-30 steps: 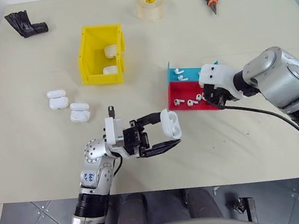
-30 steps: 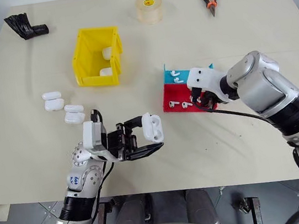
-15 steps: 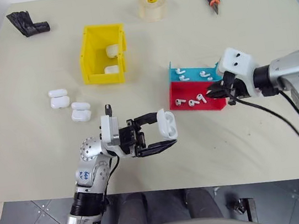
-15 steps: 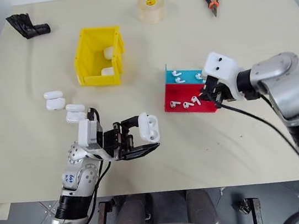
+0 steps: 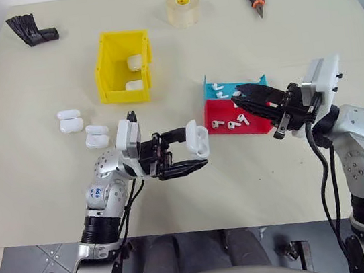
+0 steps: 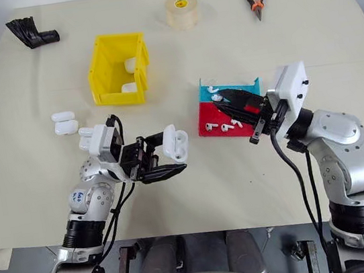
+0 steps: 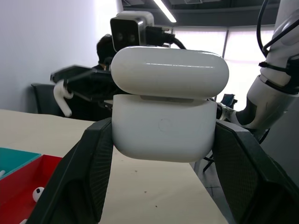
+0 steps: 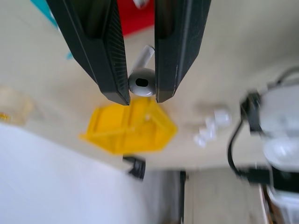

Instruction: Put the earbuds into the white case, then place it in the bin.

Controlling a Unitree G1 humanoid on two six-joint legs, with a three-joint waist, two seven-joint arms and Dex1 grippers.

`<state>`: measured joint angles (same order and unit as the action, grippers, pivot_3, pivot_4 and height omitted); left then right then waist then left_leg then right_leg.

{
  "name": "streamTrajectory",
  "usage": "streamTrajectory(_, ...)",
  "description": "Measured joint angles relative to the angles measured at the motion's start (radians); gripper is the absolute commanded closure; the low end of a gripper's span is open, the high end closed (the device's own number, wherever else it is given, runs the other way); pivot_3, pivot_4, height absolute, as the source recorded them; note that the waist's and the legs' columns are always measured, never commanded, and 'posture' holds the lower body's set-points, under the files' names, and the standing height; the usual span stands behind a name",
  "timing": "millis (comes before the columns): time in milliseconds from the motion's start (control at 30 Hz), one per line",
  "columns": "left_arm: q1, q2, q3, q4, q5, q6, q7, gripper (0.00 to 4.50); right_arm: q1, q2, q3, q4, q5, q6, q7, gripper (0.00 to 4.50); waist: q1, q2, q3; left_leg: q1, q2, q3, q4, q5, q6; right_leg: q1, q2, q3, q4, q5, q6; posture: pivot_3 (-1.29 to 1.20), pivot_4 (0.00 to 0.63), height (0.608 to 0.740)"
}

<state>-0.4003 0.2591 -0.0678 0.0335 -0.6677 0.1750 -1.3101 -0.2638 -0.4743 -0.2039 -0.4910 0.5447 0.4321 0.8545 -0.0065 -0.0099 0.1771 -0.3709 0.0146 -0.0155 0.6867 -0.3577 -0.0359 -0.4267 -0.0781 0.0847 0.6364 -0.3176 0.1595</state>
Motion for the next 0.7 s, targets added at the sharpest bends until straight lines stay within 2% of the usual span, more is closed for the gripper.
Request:
streamTrajectory(233, -0.043, 0.0, 0.014, 0.021, -0.016, 0.071, -0.006, 1.72, 0.005, 0.051, 0.029, -0.116, 0.094, 0.002, -0.09, 3.97, -0.001, 0.0, 0.0, 0.0, 0.0, 0.0, 0.0, 0.0, 0.0, 0.0, 0.0, 0.0, 0.0, 0.0, 0.0, 0.0, 0.15, 0.74)
streamTrajectory(433, -0.076, -0.008, 0.018, 0.023, -0.054, 0.167, -0.009, 1.72, 0.006, 0.112, 0.158, -0.176, 0.038, -0.064, -0.159, 3.97, -0.008, 0.0, 0.0, 0.0, -0.001, -0.001, 0.0, 0.001, 0.0, 0.0, 0.0, 0.0, 0.001, 0.0, 0.0, 0.0, 0.15, 0.74)
streamTrajectory(700, -0.083, -0.019, 0.031, 0.023, -0.072, 0.217, 0.001, 1.72, 0.026, 0.113, 0.204, -0.179, 0.011, -0.11, -0.197, 3.97, -0.022, 0.0, 0.0, 0.0, 0.0, -0.001, 0.0, 0.001, 0.0, 0.0, 0.0, 0.0, 0.001, 0.0, 0.0, 0.0, 0.15, 0.74)
